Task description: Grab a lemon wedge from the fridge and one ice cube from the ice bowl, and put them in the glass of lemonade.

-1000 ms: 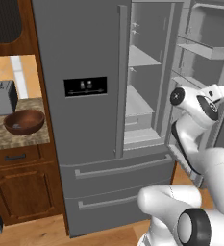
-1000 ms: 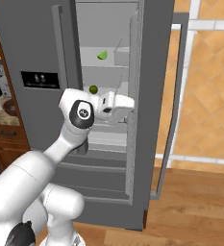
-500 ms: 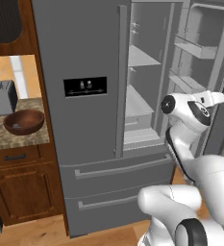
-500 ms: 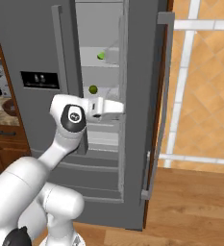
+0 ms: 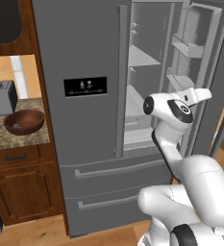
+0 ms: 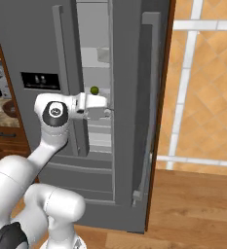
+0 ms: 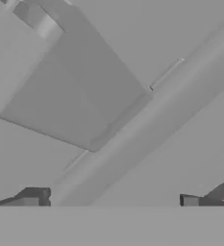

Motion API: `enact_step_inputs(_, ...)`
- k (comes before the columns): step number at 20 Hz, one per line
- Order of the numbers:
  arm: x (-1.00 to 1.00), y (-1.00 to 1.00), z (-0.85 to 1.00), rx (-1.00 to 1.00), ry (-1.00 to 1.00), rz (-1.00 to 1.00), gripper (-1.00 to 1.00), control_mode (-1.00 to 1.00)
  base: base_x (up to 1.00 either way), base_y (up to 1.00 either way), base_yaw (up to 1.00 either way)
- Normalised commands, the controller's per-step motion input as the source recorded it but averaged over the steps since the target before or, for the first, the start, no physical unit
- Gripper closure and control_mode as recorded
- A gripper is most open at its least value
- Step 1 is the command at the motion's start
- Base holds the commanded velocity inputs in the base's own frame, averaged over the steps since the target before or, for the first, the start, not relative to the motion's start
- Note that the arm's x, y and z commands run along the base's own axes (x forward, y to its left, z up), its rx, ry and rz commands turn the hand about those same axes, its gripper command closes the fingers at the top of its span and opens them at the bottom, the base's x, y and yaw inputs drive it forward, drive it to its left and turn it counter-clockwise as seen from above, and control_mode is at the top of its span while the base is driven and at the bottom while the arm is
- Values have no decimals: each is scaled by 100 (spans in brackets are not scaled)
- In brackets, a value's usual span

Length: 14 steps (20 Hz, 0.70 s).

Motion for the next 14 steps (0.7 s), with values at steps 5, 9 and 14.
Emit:
enact_step_inputs(5,6,-57,-2,-6,31,-49,-100,-100,0,0,0)
enact_step_inputs(9,8,-23,0,-2,6,-41,-100,-100,0,0,0)
enact_step_inputs(14,-48,0,12,0,-2,-22,-100,-100,0,0,0)
